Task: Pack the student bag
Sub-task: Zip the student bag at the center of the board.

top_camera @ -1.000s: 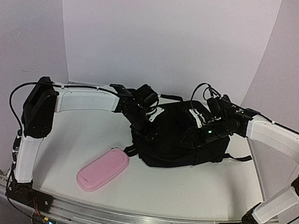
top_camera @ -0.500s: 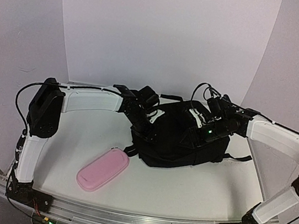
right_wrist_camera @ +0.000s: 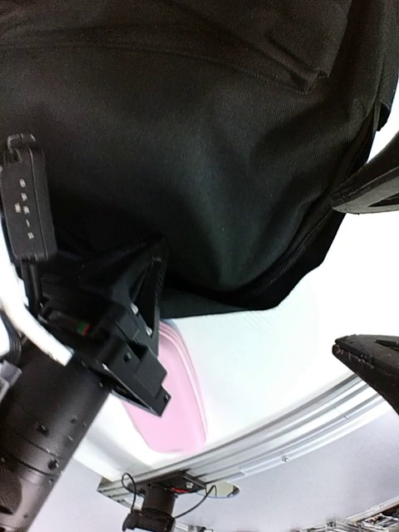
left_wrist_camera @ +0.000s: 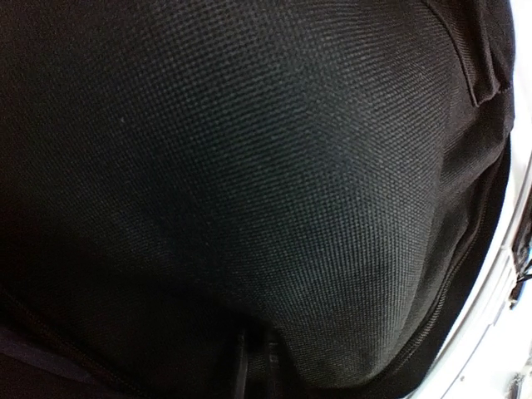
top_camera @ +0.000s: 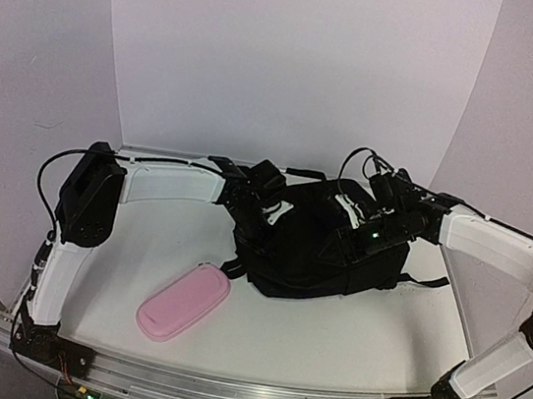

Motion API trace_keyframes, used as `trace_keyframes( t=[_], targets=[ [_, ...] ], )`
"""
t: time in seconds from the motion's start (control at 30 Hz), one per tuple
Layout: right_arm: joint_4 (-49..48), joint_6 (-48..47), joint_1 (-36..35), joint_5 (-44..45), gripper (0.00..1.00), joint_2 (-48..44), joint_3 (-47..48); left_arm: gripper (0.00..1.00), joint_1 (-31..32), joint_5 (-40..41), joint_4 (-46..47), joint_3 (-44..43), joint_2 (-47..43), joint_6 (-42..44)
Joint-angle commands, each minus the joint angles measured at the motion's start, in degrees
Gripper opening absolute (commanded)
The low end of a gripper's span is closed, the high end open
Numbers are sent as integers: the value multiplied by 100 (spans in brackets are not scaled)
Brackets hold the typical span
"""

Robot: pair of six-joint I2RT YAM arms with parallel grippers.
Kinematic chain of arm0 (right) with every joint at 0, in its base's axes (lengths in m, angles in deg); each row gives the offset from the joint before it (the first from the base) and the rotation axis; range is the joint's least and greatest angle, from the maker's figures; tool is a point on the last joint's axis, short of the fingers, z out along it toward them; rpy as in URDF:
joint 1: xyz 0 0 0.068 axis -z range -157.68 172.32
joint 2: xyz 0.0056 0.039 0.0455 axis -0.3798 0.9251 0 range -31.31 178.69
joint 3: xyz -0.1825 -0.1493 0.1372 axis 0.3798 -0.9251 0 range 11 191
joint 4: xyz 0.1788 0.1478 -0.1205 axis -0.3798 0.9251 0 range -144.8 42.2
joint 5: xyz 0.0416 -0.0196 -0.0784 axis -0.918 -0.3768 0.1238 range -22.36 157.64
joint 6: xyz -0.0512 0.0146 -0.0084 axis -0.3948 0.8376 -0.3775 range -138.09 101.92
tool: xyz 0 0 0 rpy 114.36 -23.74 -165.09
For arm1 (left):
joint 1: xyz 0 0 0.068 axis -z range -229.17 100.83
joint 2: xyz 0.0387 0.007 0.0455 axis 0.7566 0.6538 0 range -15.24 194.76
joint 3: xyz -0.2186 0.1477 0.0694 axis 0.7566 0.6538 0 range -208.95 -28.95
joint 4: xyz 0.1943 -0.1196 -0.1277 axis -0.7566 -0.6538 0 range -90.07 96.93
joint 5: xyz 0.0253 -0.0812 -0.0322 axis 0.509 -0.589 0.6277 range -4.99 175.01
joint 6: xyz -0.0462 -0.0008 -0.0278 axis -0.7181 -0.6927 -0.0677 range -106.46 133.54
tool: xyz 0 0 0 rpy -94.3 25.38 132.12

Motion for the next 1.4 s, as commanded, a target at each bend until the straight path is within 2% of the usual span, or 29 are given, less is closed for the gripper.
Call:
trace_keyframes(
  t=[0.0, 0.23, 0.4, 0.63, 0.73, 0.87, 1.13, 1.27, 1.3, 1.37],
  targets=[
    [9, -167, 18, -182, 50, 127, 216, 1, -106, 218, 79, -51, -283, -75],
    [9, -362, -25, 84, 55, 269, 364, 0, -454, 117, 847, 806, -1231, -471],
    [-27, -542, -343, 355, 63, 499, 569, 0, -753, -216, 1407, 1315, -1575, -872],
    [-122, -641, -921, 851, 64, 1016, 939, 0, -845, -572, 1462, 1294, -1512, -920],
    [-151, -550, -935, 706, 61, 1135, 966, 0, -836, -636, 1443, 1306, -1543, -921],
    [-355, -428, -948, 511, 62, 1175, 911, 0, -862, -549, 1667, 1554, -1758, -1000],
    [-395, -369, -1177, 614, 62, 1836, 1391, 0, -870, -535, 1677, 1506, -1614, -1117],
    [-395, -371, -1176, 753, 58, 2066, 1520, 0, -895, -499, 1706, 1543, -1645, -1165],
    [-395, -364, -1175, 796, 55, 2117, 1546, 0, -908, -487, 1717, 1559, -1658, -1178],
    [-390, -361, -1178, 893, 42, 2172, 1547, 0, -950, -481, 1727, 1580, -1665, -1189]
  ],
)
